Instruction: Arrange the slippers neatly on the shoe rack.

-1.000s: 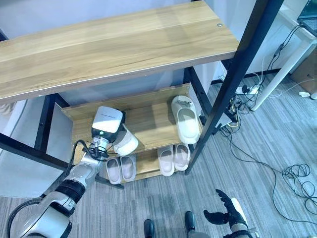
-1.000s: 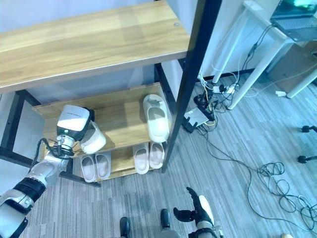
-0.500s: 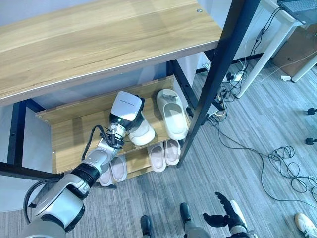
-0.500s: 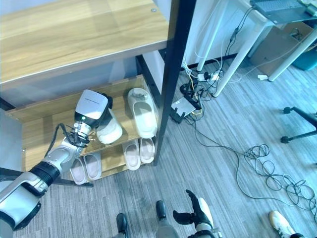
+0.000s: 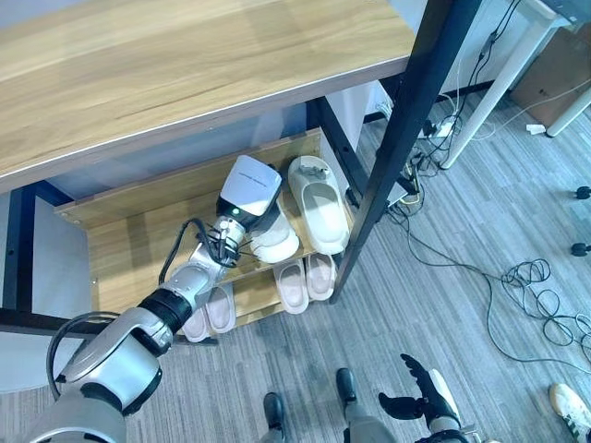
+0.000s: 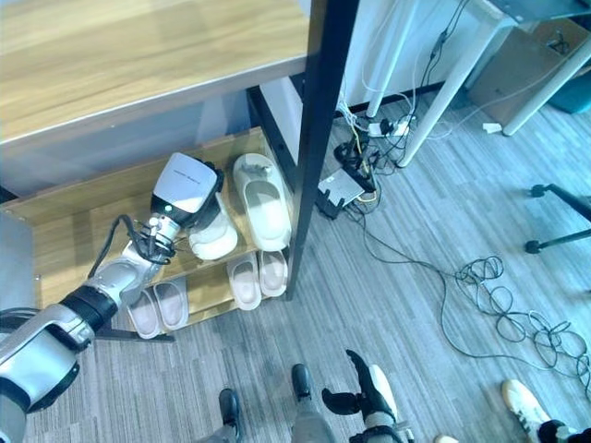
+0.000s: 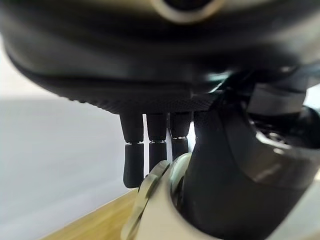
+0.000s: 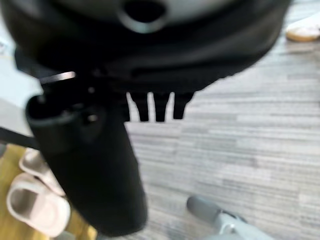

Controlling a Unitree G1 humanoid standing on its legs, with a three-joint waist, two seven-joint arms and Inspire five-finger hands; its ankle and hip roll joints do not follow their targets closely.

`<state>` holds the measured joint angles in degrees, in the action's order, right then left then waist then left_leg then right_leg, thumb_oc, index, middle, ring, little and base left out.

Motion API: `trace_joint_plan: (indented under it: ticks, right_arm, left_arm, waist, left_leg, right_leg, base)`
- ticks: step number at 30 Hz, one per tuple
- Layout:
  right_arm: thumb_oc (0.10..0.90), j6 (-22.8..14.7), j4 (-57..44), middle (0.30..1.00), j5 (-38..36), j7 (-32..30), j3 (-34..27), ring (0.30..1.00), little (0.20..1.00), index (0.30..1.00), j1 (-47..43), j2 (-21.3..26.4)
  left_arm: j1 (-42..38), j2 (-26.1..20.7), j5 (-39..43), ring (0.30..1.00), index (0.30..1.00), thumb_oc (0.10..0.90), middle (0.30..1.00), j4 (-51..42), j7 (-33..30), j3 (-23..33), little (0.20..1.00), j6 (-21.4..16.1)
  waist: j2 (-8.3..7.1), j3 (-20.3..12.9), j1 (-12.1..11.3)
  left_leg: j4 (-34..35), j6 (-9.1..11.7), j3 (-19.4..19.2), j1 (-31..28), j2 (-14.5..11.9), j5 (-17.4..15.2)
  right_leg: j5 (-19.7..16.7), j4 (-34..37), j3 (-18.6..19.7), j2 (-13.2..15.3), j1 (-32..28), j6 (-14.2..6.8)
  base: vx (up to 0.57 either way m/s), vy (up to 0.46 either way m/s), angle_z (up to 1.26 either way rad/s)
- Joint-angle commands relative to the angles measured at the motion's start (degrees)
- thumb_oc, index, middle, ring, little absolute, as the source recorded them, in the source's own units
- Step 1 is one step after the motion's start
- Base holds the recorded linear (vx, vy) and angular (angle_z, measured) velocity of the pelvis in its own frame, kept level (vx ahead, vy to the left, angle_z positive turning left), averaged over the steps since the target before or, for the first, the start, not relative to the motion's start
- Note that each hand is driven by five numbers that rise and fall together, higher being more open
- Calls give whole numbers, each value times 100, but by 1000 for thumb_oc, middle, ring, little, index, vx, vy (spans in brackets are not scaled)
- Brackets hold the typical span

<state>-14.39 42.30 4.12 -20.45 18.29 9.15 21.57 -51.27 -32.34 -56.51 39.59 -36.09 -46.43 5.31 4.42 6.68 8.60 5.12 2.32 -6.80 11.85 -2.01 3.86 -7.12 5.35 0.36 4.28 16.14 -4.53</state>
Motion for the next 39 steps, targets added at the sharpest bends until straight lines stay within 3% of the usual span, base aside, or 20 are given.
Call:
trace_joint_plan:
  ticks: [1,6,7,8,9,16,28,39]
  right_arm:
    - [800,-353,-423,900,-73,-246,-61,900,900,900,20,287]
    - [800,-361,-342,900,-132,-267,-44,900,900,900,30,272]
    - [800,-368,-342,900,-136,-271,-40,900,900,900,28,273]
    - [800,-368,-341,900,-136,-271,-42,900,900,900,27,271]
    - [800,-415,-347,900,-176,-264,-51,900,900,900,28,278]
    - [800,-436,-216,900,-272,-238,-79,900,900,900,-75,278]
    - [800,-319,-282,900,-268,-117,-153,900,900,900,-62,189]
    - [800,-92,-373,900,-222,-20,-405,900,900,900,53,33]
  left_arm:
    - [-994,142,-62,300,300,400,300,441,-236,167,300,-20]
    - [-1259,164,-127,300,300,400,300,486,-188,-52,300,-42]
    - [-1286,176,-144,368,368,445,368,538,-194,-85,368,-25]
    - [-1291,181,-143,472,472,515,472,547,-199,-90,472,-25]
    - [-1423,197,-162,900,900,800,900,854,-193,-175,900,57]
    - [-1303,247,-90,900,900,800,900,903,-146,32,900,123]
    - [-702,201,212,900,900,800,900,230,175,728,900,31]
    - [495,235,1294,900,900,800,900,-1187,590,1808,900,-561]
  waist:
    - [-121,111,192]
    - [-142,166,223]
    - [-147,165,223]
    - [-148,164,221]
    - [-153,157,215]
    - [-160,142,159]
    - [-227,162,39]
    - [-242,204,-116]
  left_leg:
    - [-12,76,78,13,186,-337]
    - [-12,79,48,58,176,-334]
    - [-12,80,43,63,174,-336]
    - [-12,80,43,66,174,-336]
    - [-12,84,37,80,171,-336]
    - [-12,80,83,31,178,-338]
    - [-12,72,145,-46,190,-331]
    - [-12,51,211,-77,210,-294]
  right_leg:
    - [453,-35,-91,-11,-178,-412]
    - [427,-35,-46,-23,-104,-424]
    - [424,-35,-43,-24,-93,-427]
    - [423,-35,-43,-24,-90,-427]
    - [408,-35,-50,-25,-60,-433]
    - [450,-35,-82,-36,-123,-424]
    - [479,-35,-143,-32,-236,-403]
    - [482,-35,-201,-13,-307,-357]
  base:
    - [2,-13,-5]
    - [1,-5,-3]
    - [0,0,0]
    - [0,0,0]
    - [0,0,0]
    - [0,0,0]
    - [0,0,0]
    - [-6,1,1]
